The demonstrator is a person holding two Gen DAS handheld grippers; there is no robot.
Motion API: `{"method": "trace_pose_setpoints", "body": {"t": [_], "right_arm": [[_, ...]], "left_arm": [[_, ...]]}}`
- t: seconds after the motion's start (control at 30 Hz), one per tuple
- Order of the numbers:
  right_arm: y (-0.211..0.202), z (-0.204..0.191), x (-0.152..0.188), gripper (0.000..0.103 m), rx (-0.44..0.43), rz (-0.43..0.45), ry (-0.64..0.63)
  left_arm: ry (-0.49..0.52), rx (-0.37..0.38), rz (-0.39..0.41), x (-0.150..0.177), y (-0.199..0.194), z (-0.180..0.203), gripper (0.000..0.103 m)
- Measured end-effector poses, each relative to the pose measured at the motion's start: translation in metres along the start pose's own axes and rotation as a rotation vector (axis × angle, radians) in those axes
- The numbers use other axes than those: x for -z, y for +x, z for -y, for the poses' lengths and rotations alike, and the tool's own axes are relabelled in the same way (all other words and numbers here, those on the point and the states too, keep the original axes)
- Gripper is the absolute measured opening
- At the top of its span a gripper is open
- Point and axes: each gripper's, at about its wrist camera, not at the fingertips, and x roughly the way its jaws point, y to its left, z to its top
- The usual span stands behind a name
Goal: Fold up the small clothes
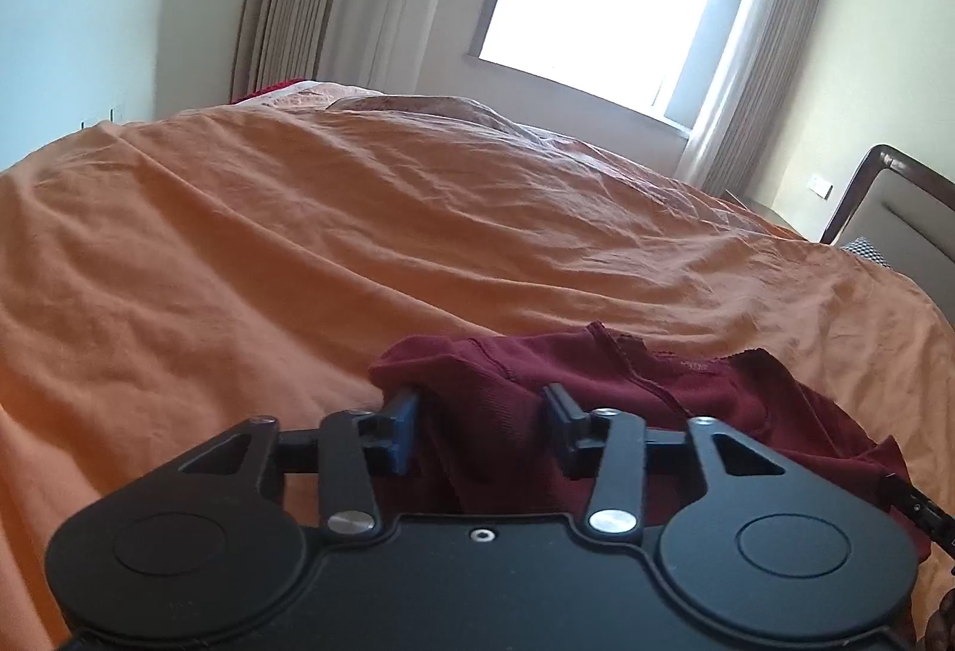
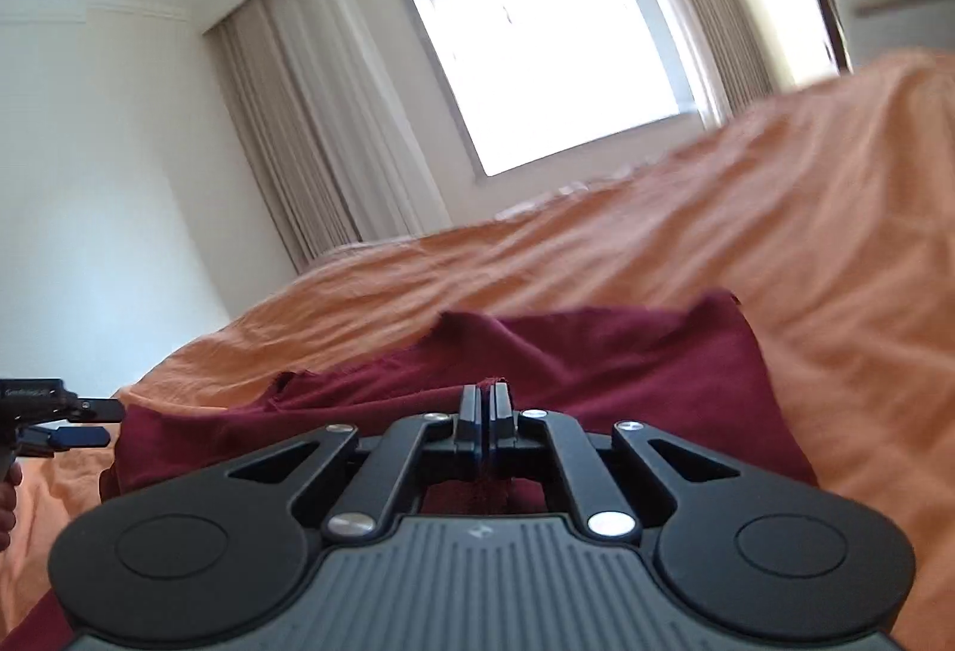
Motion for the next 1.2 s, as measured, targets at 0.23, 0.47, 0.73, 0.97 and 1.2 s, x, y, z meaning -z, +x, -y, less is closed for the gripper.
{"method": "trace_pose_setpoints", "body": {"t": [0.23,0.47,0.73,0.97,1.2], "right_arm": [[0.011,0.022,0.019,0.003,-0.031,-0.008,0.057],[0.008,0.027,0.023,0.009,-0.075,0.012,0.077],[0.005,0.017,0.025,0.029,-0.085,0.025,0.021],[0.001,0.016,0.026,0.031,-0.129,0.042,0.004],[0.002,0.008,0.027,0.031,-0.155,0.037,-0.030]], "left_arm": [[0.011,-0.037,0.019,0.010,-0.014,-0.007,0.071],[0.294,-0.164,0.006,0.050,-0.036,-0.025,0.083],[0.502,-0.184,0.025,0.061,-0.010,0.002,0.081],[0.598,-0.161,0.091,0.062,-0.003,0.030,0.004],[0.255,-0.165,0.135,0.046,-0.031,-0.013,0.000]]}}
